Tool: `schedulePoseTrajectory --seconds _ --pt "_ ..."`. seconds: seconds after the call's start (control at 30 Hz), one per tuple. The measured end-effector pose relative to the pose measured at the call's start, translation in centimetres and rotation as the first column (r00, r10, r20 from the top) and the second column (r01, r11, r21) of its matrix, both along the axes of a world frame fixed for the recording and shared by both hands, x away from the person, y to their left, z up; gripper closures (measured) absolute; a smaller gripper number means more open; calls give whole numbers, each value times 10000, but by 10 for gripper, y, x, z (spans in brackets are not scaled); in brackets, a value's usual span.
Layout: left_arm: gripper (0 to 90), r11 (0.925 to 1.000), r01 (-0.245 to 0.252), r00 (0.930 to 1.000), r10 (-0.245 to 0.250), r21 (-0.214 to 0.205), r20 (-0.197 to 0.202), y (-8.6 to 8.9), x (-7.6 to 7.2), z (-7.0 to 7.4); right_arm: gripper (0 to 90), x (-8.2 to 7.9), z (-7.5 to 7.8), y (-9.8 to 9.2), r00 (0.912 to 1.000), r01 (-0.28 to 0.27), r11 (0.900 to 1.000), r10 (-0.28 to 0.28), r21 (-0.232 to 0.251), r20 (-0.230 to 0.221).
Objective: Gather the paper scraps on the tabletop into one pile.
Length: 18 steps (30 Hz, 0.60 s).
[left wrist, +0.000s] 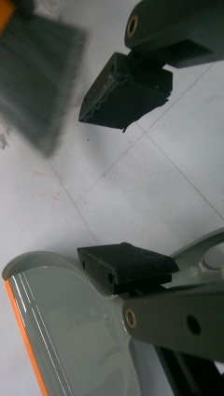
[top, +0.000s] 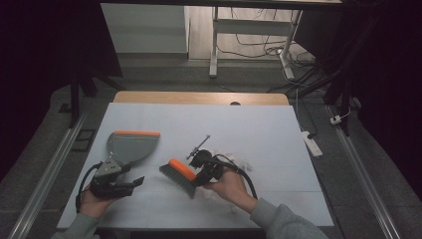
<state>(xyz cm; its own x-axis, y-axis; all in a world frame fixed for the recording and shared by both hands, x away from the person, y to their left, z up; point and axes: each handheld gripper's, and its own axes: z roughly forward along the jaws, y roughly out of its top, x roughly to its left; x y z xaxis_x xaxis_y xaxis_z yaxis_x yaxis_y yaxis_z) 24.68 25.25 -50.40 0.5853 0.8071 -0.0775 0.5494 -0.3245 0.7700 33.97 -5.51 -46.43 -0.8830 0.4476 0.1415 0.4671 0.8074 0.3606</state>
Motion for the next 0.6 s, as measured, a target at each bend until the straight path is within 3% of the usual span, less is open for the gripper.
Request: schedulePoseTrajectory --seconds 0.03,0.13,0.27,0.43,0.53,0.6 --pt "319 10000 -3 10000 3 -11 -7 0 0 0 703 5 2 -6 9993 122 9998 -116 -174 352" --pt "319 10000 30 10000 -30 -18 -28 -1 0 -1 703 19 9 -26 9916 1025 9947 -1015 -90 799" --pt "319 10000 58 10000 -58 27 -58 -2 1 -1 703 23 28 -50 9870 1364 9874 -1424 802 744" --pt "320 10000 56 10000 -56 14 -57 -3 1 -1 703 12 52 -64 9894 802 9913 -919 1045 1128" --pt "320 9999 113 9999 -113 -13 -43 -4 0 0 703 1 51 -66 9963 105 9945 -193 1041 839" --pt "321 10000 91 10000 -91 -18 -19 -3 0 0 703 -9 44 -64 9972 -439 9963 391 735 644"
